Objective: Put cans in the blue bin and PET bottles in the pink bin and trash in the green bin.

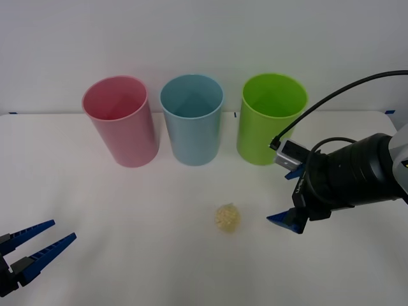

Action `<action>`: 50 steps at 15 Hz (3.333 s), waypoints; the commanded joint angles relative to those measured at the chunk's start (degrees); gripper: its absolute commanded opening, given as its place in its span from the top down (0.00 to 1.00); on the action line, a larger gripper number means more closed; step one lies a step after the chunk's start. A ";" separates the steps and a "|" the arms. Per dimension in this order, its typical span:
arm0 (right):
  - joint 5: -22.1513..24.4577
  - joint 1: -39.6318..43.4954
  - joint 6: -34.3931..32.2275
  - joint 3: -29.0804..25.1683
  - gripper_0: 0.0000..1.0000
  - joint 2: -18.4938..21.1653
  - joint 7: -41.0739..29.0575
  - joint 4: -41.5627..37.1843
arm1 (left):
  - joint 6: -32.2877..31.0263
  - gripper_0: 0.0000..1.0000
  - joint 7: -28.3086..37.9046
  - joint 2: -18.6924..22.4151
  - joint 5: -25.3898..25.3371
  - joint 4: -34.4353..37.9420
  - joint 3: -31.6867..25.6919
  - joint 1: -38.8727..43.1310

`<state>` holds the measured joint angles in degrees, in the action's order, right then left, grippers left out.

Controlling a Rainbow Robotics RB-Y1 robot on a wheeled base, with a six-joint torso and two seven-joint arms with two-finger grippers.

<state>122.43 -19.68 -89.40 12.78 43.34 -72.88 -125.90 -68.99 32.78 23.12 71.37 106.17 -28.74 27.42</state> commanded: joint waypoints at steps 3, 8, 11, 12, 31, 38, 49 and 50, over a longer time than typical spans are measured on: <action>1.32 -3.61 -0.25 4.89 0.00 -2.29 0.02 4.17 | 0.00 0.00 0.00 0.00 0.00 0.00 0.00 0.00; 3.78 -6.51 -0.33 9.55 0.00 -5.63 0.28 8.57 | 0.00 0.00 0.00 0.00 0.00 0.00 0.00 0.00; 5.89 -6.60 -0.33 10.16 0.00 -8.09 2.66 11.47 | 0.00 0.00 0.00 0.00 0.00 0.00 0.00 0.00; 6.50 -6.69 -0.33 10.25 0.00 -8.97 3.71 12.43 | 0.00 0.00 0.00 0.00 0.00 0.00 0.00 0.00; 18.98 -7.21 5.38 17.02 0.00 -19.43 5.82 23.68 | 0.00 0.00 0.00 0.00 0.00 0.00 0.00 0.00; 20.83 -7.30 7.84 19.74 0.00 -19.70 4.94 25.53 | 0.00 0.00 0.00 0.00 0.00 0.00 0.00 0.00; 22.94 -8.80 9.51 19.83 0.00 -23.04 5.47 31.24 | 0.00 0.00 0.00 0.00 0.00 0.00 0.00 0.00; 22.94 -8.88 9.42 19.92 0.00 -23.04 5.47 31.24 | 0.00 0.00 0.00 0.00 0.00 0.00 0.00 0.00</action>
<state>145.38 -28.53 -79.90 32.66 20.30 -67.42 -94.62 -68.99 32.78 23.12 71.37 106.17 -28.74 27.42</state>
